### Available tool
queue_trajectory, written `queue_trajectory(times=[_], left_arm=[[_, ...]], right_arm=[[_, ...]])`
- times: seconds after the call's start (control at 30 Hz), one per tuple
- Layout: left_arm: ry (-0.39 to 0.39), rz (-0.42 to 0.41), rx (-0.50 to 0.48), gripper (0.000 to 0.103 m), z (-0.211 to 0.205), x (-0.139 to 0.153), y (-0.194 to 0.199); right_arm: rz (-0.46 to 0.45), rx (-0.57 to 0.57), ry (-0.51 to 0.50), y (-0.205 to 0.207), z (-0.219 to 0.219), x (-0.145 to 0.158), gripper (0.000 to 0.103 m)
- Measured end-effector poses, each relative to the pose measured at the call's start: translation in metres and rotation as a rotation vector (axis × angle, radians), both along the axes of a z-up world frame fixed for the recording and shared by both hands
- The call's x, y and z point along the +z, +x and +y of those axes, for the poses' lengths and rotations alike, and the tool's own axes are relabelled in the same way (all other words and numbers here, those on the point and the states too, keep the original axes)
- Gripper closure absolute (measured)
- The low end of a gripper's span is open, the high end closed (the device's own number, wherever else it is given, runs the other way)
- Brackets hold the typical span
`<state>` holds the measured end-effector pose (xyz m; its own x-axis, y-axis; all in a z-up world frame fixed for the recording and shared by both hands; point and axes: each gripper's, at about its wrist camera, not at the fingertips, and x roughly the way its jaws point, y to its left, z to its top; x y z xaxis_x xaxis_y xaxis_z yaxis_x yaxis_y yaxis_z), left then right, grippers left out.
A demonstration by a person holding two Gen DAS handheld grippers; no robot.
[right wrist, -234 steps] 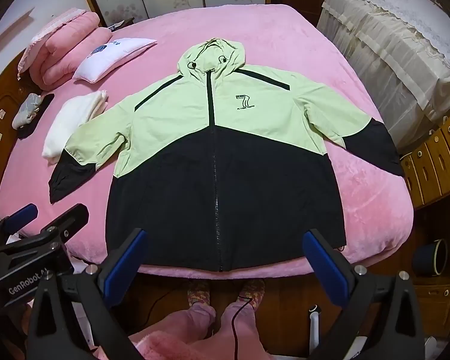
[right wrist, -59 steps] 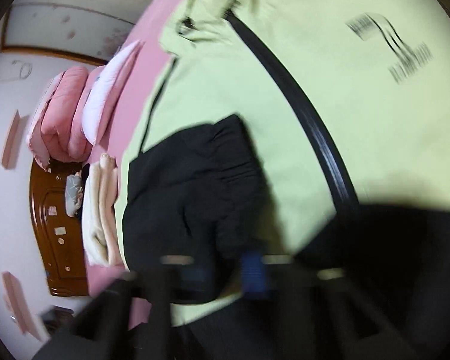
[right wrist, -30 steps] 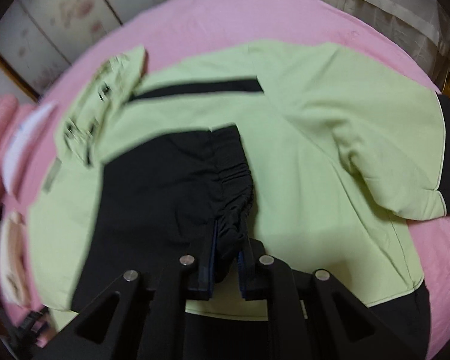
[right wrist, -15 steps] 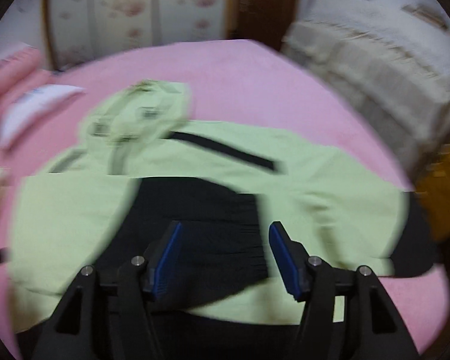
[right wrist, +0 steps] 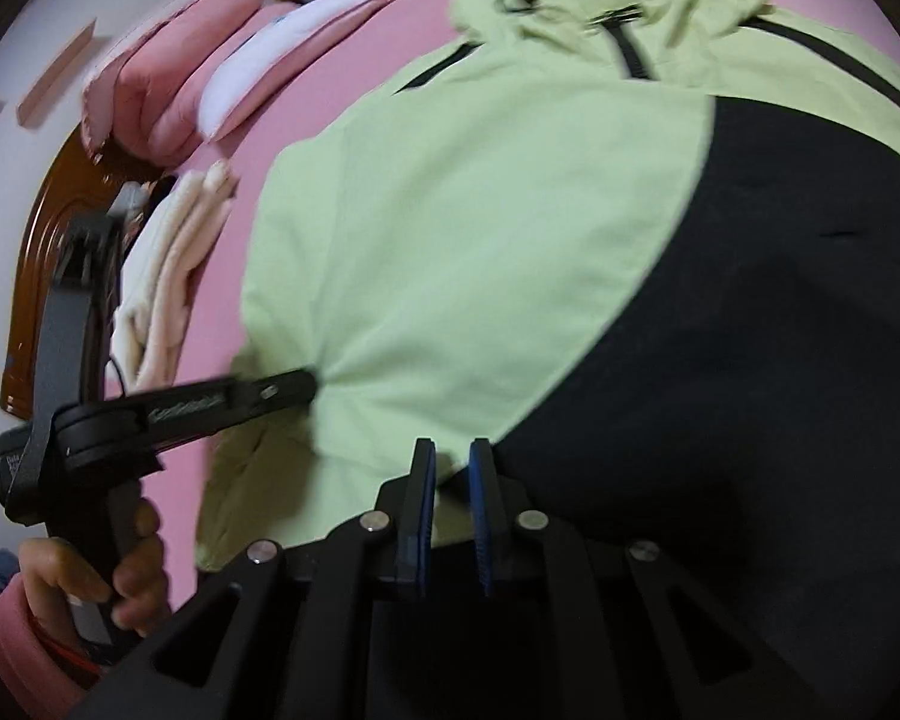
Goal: Fold large clothes
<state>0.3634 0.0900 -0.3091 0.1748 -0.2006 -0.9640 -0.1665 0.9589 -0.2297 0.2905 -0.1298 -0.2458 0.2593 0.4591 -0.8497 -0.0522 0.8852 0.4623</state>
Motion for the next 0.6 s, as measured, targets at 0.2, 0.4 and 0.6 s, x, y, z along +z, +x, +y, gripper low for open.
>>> queue_trajectory(times=[0.2,0.4,0.6], left_arm=[[-0.004,-0.003,0.013,0.102,0.000,-0.006,0.005],[0.081,-0.011,-0.030,0.102,-0.016,0.000,-0.003],[0.023,-0.014,-0.232,0.101,-0.071,0.023,0.004]], right_arm=[[-0.007,-0.464,-0.250,-0.028,-0.138,0.000,0.103],[-0.003,-0.537,-0.324,-0.037,-0.173,0.017,0.103],[-0.096,-0.324,-0.016,-0.010,-0.076,0.029,0.097]])
